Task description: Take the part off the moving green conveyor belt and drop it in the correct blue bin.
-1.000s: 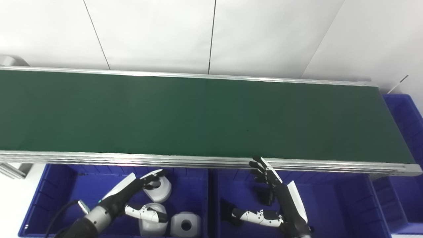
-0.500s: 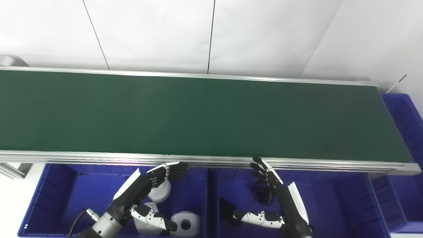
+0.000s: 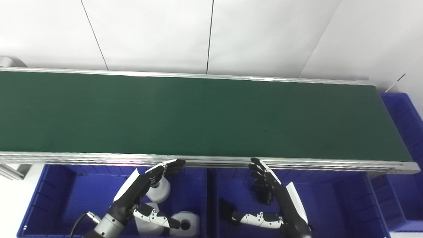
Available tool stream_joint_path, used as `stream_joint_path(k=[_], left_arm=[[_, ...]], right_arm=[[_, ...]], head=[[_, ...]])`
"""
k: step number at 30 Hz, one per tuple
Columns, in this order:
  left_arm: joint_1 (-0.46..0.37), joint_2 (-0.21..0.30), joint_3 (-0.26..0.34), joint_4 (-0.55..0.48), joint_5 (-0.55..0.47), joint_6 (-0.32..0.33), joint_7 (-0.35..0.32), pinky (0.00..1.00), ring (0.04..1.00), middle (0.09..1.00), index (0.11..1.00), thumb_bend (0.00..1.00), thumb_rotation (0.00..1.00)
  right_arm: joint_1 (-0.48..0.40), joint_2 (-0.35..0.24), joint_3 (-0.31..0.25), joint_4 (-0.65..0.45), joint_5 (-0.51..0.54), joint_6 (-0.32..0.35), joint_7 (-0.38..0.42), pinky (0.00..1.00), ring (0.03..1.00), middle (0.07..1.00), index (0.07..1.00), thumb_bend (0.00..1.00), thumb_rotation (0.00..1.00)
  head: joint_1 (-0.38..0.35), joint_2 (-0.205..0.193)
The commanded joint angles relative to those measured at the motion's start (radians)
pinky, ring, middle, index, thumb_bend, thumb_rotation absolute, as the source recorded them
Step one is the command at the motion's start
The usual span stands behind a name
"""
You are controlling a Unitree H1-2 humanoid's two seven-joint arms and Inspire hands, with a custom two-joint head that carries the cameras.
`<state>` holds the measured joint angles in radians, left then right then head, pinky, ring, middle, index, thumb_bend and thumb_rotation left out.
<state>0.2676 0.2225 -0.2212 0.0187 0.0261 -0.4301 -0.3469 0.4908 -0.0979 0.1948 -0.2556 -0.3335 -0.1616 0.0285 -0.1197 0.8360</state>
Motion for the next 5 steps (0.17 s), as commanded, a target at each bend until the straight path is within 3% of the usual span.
stream_joint_path(k=[1,5], left_arm=[[0.005,-0.009,0.004,-0.017,-0.016,-0.039,0.020,0.83,0.853,0.863,0.829,0.86,0.20],[0.006,-0.008,0.001,-0.017,0.002,-0.039,0.039,0.85,0.880,0.901,0.866,0.85,0.21]], right_arm=[[-0.001,-0.002,-0.003,-0.023,0.000,-0.018,-0.006,0.76,0.811,0.856,0.908,0.90,0.26],[0.000,-0.003,-0.002,-0.022,0.001,-0.024,-0.009,0.76,0.815,0.858,0.908,0.90,0.26]], head=[[0.003,0.001],[0.007,0.001]])
